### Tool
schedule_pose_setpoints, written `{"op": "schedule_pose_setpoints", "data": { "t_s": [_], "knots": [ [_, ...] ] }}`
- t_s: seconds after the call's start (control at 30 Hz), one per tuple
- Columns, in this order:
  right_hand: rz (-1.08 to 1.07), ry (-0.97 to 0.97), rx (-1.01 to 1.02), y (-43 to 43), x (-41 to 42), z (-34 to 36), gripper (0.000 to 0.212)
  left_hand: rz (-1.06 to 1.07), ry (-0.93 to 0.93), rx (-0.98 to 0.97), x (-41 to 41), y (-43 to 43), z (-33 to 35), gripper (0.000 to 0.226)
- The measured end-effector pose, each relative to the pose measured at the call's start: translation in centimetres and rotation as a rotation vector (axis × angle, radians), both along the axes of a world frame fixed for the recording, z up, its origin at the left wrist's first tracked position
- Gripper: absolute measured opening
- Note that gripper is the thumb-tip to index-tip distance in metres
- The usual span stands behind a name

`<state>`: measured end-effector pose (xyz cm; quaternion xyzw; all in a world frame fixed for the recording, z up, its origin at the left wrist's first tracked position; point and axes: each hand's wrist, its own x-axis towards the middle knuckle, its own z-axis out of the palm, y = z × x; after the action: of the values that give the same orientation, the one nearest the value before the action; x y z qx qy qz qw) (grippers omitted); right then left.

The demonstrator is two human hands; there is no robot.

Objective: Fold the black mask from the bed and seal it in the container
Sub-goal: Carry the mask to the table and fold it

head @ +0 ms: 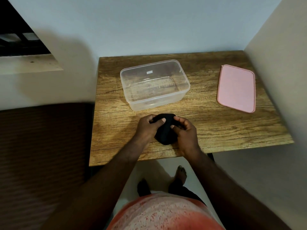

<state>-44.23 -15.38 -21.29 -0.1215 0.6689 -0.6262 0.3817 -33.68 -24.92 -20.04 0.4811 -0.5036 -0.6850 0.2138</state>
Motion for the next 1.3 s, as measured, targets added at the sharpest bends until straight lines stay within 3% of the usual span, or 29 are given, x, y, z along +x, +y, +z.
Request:
{"op": "schedule_pose_setpoints", "data": {
  "t_s": [0.1,0.23,0.33,0.47,0.53,0.63,0.73,0.87,0.97,1.1,1.3],
  "knots": [
    [-0.033,-0.084,-0.033,-0.1,0.1,0.2,0.035,-0.062,-0.063,0.06,0.3,-0.4,0.2,0.031],
    [-0.06,-0.133,-0.05,-0.2,0.2,0.2,0.039,-0.065,-0.102,0.124,0.7,-1.2,0.3,0.032],
    [-0.026,-0.068,-0.017,-0.1,0.3,-0.2,0.037,-0.036,-0.085,0.049,1.0,-1.5,0.1,0.023],
    [0.18,0.461,0.179,0.0,0.8,-0.5,0.031,-0.126,-0.215,-0.381,1.6,-1.8,-1.2,0.006],
    [0.305,0.755,0.277,-0.2,1.2,-0.5,0.036,-0.175,-0.231,-0.506,1.8,-1.8,-1.5,0.014],
    [0.446,1.115,0.264,-0.9,1.8,-0.5,0.045,-0.254,-0.267,-0.722,2.0,-1.7,-1.4,0.023],
    [0.588,1.099,0.235,-1.6,2.9,-1.0,0.056,-0.307,-0.256,-0.821,2.1,-1.4,-1.7,0.005],
    [0.688,1.198,0.444,-1.4,2.6,-2.9,0.087,-0.383,-0.405,-0.969,2.1,-1.3,-2.5,0.014],
    [0.695,1.265,0.541,-0.7,1.5,-3.5,0.085,-0.375,-0.593,-1.104,2.4,-1.5,-3.2,0.018],
    [0.694,1.246,0.586,-0.6,0.9,-3.2,0.083,-0.372,-0.647,-1.089,2.9,-1.2,-3.4,0.026],
    [0.741,1.321,0.588,-0.1,-0.4,-3.2,0.09,-0.58,-0.826,-1.126,5.3,-0.1,-3.7,0.055]
  ]
}}
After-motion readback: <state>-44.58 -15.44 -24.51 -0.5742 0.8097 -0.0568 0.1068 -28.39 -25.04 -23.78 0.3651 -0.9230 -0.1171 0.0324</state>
